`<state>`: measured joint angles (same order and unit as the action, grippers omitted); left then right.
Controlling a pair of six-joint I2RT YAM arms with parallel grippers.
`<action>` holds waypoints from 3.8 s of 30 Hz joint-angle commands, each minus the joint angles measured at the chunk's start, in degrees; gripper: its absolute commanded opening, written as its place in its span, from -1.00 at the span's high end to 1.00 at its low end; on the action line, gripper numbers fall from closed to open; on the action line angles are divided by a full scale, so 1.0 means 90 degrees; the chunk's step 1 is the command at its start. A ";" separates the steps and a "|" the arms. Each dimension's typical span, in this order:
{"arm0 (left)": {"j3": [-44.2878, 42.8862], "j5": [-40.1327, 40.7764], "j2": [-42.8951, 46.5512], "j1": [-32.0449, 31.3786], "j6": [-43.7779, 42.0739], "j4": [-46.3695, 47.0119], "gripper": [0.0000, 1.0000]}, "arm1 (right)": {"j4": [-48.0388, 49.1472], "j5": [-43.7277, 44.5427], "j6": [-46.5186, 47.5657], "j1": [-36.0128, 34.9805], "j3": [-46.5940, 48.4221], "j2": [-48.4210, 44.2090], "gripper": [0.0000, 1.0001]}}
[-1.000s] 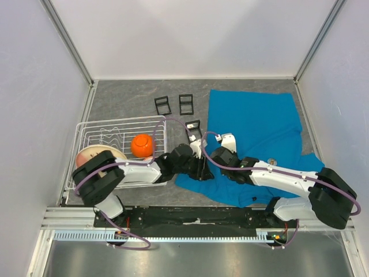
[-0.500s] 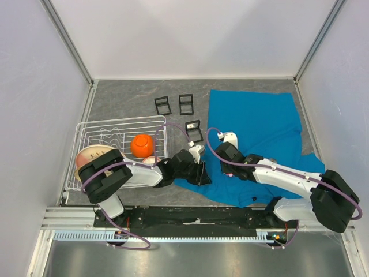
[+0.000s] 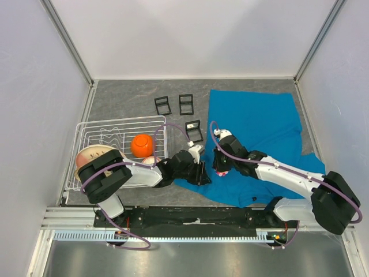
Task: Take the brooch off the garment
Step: Pick up the brooch from the clothes.
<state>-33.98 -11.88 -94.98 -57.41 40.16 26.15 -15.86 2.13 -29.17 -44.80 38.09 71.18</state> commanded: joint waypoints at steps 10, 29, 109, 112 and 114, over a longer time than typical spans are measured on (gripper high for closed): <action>0.0015 0.0236 0.0153 -0.0037 0.0030 0.0170 0.10 | -0.1126 0.1021 -0.0108 0.1003 0.0055 -0.0272 1.00; -0.1877 -0.0721 -0.0412 -0.0047 -0.0077 -0.0650 0.07 | -0.2203 0.1834 -0.1417 0.0993 -0.0188 -0.0692 0.65; 0.0660 0.0890 0.0446 -0.0369 0.0498 0.0024 0.09 | -0.1139 0.3738 -0.1447 -0.1048 0.0202 0.0862 0.02; 0.0650 0.0851 0.0417 -0.0369 0.0489 0.0024 0.09 | -0.1148 0.3650 -0.1330 -0.0873 0.0124 0.0734 0.04; 0.0641 0.0822 0.0417 -0.0369 0.0479 0.0024 0.09 | -0.1129 0.3494 -0.1222 -0.0727 0.0095 0.0607 -0.01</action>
<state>-29.06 -4.95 -90.17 -60.84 43.66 26.39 -26.55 34.26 -41.52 -53.49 39.88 79.11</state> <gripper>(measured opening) 0.455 0.483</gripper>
